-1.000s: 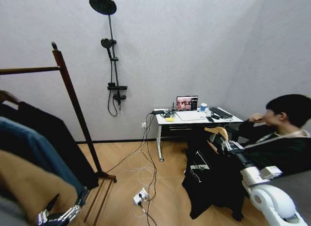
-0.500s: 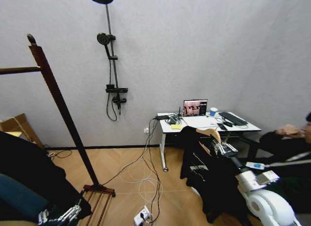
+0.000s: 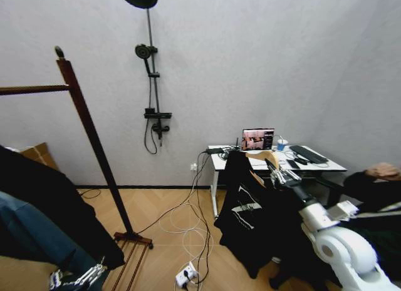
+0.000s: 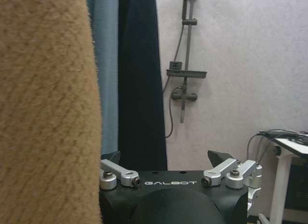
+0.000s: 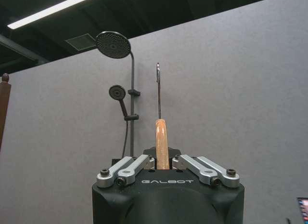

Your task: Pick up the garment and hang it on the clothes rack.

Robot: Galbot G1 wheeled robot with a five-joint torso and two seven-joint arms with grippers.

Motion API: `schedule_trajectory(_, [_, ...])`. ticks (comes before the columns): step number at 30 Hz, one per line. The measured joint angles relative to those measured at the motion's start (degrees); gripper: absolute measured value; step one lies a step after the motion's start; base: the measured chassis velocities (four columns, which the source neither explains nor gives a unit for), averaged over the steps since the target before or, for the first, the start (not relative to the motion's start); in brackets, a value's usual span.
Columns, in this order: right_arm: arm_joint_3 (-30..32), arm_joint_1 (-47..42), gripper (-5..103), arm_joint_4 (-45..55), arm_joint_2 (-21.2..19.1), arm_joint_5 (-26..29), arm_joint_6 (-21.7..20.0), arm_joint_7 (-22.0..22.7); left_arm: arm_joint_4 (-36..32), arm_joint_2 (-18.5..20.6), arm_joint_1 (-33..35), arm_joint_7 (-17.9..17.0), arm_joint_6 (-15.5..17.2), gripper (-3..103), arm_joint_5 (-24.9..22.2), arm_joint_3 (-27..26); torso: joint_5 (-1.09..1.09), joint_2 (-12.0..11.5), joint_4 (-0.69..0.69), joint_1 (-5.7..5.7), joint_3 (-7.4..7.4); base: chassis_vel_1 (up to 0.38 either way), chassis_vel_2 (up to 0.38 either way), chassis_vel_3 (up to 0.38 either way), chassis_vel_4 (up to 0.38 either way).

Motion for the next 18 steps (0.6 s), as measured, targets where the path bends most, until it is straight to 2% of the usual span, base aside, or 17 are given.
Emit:
schedule_trajectory(7, [-7.93, 8.43, 10, -0.88, -1.03, 1.42, -2.62, 2.53, 0.0, 0.0, 0.0, 0.02, 0.0, 100, 0.0, 0.0, 0.0, -1.19, 0.01, -0.61, -0.65, 0.085, 0.089, 0.085, 0.077])
schedule_trajectory(18, [-10.54, 13.0, 10, -3.07, -2.95, 3.47, -3.68, 2.62, 0.0, 0.0, 0.0, 0.01, 0.0, 100, 0.0, 0.0, -0.01, -1.5, 0.01, -0.77, -0.82, 0.133, 0.107, 0.117, 0.114])
